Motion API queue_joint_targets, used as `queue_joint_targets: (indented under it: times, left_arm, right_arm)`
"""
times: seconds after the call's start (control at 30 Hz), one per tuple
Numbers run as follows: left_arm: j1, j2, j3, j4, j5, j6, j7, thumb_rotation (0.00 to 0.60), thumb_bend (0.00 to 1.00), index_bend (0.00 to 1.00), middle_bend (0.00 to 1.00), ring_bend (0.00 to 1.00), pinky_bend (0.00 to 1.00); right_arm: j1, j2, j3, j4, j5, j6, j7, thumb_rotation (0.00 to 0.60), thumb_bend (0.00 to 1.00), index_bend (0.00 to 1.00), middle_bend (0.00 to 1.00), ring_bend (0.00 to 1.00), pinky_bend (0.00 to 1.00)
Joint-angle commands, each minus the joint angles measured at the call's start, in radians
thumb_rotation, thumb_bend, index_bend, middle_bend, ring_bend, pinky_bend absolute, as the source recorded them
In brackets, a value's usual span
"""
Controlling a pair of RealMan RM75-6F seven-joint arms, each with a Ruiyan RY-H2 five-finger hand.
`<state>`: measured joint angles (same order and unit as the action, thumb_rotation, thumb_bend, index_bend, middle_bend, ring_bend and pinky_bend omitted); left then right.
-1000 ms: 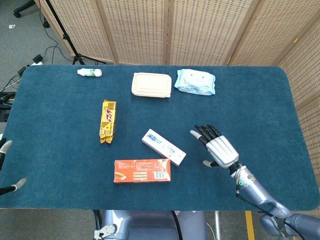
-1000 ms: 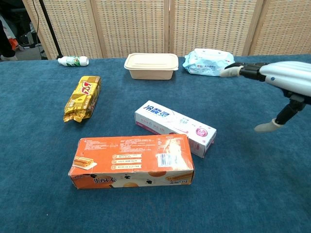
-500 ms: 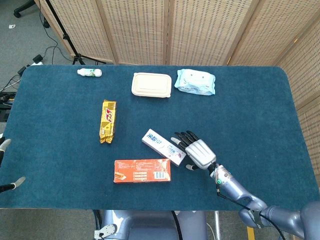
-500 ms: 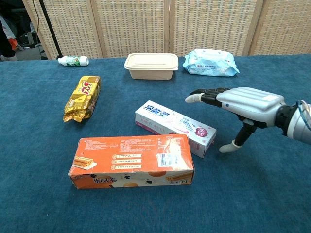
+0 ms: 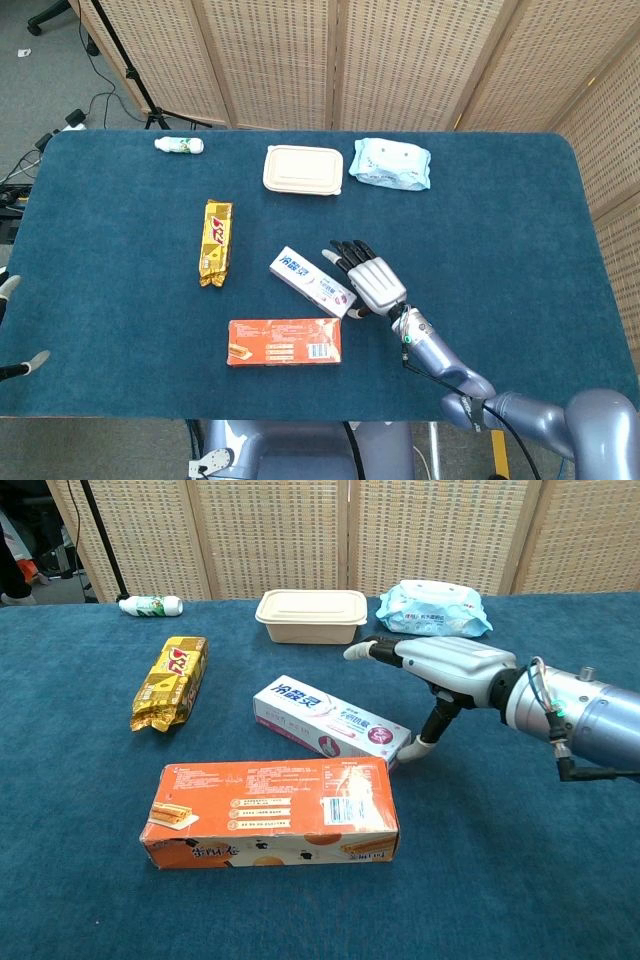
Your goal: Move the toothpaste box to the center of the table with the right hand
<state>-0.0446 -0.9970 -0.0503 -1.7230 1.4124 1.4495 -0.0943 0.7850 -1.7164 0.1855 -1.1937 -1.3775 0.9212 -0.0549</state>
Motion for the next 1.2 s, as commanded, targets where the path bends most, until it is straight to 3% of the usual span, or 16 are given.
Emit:
queue_joint_targets:
  times: [0.03, 0.27, 0.63, 0.83, 0.9, 1.0, 1.07, 1.2]
  left_arm:
    - [0.0, 0.002, 0.001, 0.002, 0.0, -0.001, -0.006, 0.6, 0.0, 0.0, 0.0, 0.0, 0.0]
    - [0.001, 0.004, 0.001, 0.005, 0.0, -0.002, -0.018, 0.6, 0.0, 0.0, 0.0, 0.0, 0.0]
    - [-0.005, 0.008, -0.001, 0.011, -0.01, -0.017, -0.028, 0.6, 0.0, 0.0, 0.0, 0.0, 0.0]
    - [-0.002, 0.012, 0.001, 0.016, -0.005, -0.014, -0.044, 0.6, 0.0, 0.0, 0.0, 0.0, 0.0]
    - [-0.001, 0.014, 0.0, 0.016, -0.006, -0.012, -0.052, 0.6, 0.0, 0.0, 0.0, 0.0, 0.0]
    - [0.002, 0.02, 0.0, 0.02, 0.0, -0.007, -0.072, 0.6, 0.0, 0.0, 0.0, 0.0, 0.0]
    - [0.008, 0.023, 0.005, 0.021, 0.017, 0.006, -0.083, 0.6, 0.0, 0.0, 0.0, 0.0, 0.0]
    - [0.015, 0.024, 0.012, 0.025, 0.041, 0.025, -0.093, 0.6, 0.0, 0.0, 0.0, 0.0, 0.0]
  right_arm:
    - [0.022, -0.039, 0.034, 0.041, 0.046, -0.018, -0.028, 0.6, 0.0, 0.0, 0.0, 0.0, 0.06]
    - [0.051, -0.103, 0.063, 0.113, 0.113, -0.043, -0.081, 0.6, 0.0, 0.0, 0.0, 0.0, 0.06]
    - [0.12, -0.196, 0.16, 0.164, 0.202, -0.029, -0.132, 0.6, 0.0, 0.0, 0.0, 0.0, 0.06]
    - [0.127, -0.196, 0.161, 0.169, 0.209, -0.001, -0.187, 0.6, 0.0, 0.0, 0.0, 0.0, 0.06]
    - [0.121, -0.182, 0.162, 0.146, 0.205, 0.011, -0.189, 0.6, 0.0, 0.0, 0.0, 0.0, 0.06]
    - [0.093, -0.096, 0.152, 0.024, 0.169, 0.06, -0.209, 0.6, 0.0, 0.0, 0.0, 0.0, 0.06]
    - [0.042, 0.009, 0.121, -0.122, 0.104, 0.133, -0.23, 0.6, 0.0, 0.0, 0.0, 0.0, 0.06]
    - [-0.034, 0.128, 0.069, -0.272, 0.028, 0.229, -0.252, 0.6, 0.0, 0.0, 0.0, 0.0, 0.01]
